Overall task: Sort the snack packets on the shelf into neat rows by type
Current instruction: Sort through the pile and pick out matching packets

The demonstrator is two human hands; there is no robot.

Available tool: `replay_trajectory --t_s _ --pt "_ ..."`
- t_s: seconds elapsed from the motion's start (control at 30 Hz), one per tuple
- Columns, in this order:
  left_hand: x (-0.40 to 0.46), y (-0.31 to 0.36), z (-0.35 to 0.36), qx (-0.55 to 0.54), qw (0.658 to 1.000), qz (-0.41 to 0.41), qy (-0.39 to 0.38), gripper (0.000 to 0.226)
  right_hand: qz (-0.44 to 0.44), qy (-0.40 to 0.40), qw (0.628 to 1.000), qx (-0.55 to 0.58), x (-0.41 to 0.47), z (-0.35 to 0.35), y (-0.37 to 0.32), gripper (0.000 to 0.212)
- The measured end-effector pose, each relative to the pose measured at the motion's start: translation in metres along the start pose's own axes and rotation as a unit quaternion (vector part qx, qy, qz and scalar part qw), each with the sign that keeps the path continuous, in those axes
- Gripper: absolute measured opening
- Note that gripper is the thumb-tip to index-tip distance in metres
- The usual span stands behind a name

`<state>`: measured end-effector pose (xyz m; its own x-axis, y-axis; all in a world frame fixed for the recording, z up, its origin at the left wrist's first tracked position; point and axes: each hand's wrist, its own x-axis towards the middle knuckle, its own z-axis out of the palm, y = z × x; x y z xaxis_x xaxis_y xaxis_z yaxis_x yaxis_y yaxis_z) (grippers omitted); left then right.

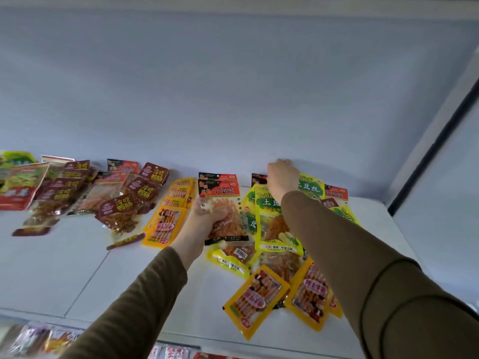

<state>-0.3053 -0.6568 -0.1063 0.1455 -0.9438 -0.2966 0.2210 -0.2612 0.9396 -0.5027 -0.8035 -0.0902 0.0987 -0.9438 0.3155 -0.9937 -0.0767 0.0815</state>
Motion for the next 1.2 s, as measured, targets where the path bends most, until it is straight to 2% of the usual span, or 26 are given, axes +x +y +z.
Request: replay_trajectory --t_s 0.07,0.13,0.2,0.33,0.53,0.6,0.67,0.77,0.87,0.93,1.0,1.1,1.2 --pt "0.002 0.000 0.001 0.000 1.000 -0.001 -0.002 0.059 0.003 -0.002 1.000 -0.008 -0.003 0.004 0.002 0.021" --pt "0.003 0.002 0.001 0.001 1.000 0.001 -0.005 0.059 -0.006 0.030 1.000 0.005 -0.003 0.008 0.004 0.015" --pt "0.005 0.002 0.001 -0.002 1.000 0.001 -0.008 0.057 -0.012 0.072 0.994 0.076 -0.002 0.006 0.005 0.013" --pt "0.007 0.003 0.001 -0.011 1.000 0.003 -0.019 0.052 -0.027 0.159 0.959 0.232 0.004 -0.019 0.004 0.014" --pt "0.014 0.007 -0.003 -0.035 0.999 0.006 -0.015 0.048 -0.049 0.289 0.908 0.300 0.014 -0.082 0.006 0.019" --pt "0.016 0.008 -0.006 -0.037 0.999 -0.002 -0.005 0.048 -0.054 0.297 0.891 0.339 0.012 -0.104 0.010 0.021" --pt "0.016 0.010 -0.008 -0.036 0.999 -0.016 0.004 0.046 -0.082 0.260 0.874 0.401 0.008 -0.122 0.012 0.020" --pt "0.016 0.013 -0.010 -0.044 0.998 -0.047 -0.005 0.039 -0.126 0.106 0.850 0.501 0.004 -0.140 0.011 0.014" --pt "0.010 0.016 -0.010 -0.058 0.995 -0.071 -0.038 0.035 -0.153 -0.089 0.864 0.471 -0.009 -0.131 0.002 0.014" --pt "0.006 0.018 -0.009 -0.071 0.993 -0.089 -0.038 0.034 -0.165 -0.154 0.880 0.418 -0.021 -0.111 -0.006 0.016" --pt "0.002 0.018 -0.007 -0.077 0.990 -0.112 -0.034 0.044 -0.164 -0.177 0.887 0.394 -0.031 -0.090 -0.013 0.015" --pt "-0.004 0.022 -0.003 -0.082 0.988 -0.113 -0.060 0.063 -0.150 -0.163 0.905 0.363 -0.039 -0.071 -0.020 0.015" --pt "-0.016 0.028 0.001 -0.070 0.988 -0.098 -0.097 0.064 -0.143 -0.129 0.918 0.347 -0.047 -0.063 -0.024 0.015"
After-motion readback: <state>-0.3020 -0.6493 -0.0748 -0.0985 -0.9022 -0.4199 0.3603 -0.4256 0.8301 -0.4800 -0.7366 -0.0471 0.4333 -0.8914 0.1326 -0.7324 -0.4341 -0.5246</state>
